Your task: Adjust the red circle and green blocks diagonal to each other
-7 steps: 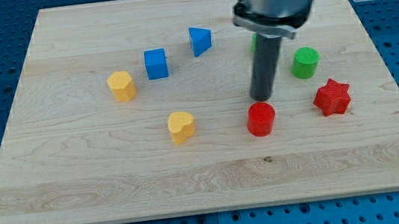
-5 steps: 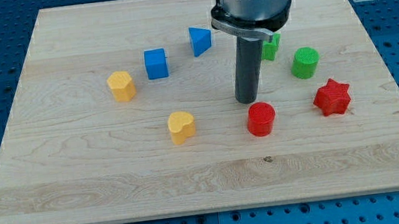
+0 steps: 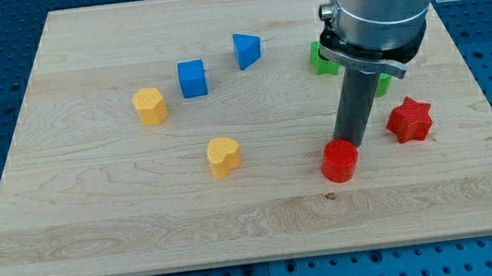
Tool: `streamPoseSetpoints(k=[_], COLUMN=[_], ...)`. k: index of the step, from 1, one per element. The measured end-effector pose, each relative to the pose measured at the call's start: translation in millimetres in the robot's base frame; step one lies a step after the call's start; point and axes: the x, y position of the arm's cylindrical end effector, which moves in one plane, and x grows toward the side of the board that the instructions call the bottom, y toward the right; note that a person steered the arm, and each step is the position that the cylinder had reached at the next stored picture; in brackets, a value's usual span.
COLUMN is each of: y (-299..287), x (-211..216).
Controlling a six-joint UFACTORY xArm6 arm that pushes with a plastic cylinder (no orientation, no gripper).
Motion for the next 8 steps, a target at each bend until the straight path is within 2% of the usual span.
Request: streamPoseSetpoints(k=[1,2,3,4,5,6,7,8], y=[-6,-9,-8,1,34,63,67,46], x=[-7,-43,-51,-56,-73,-77,-77,-79])
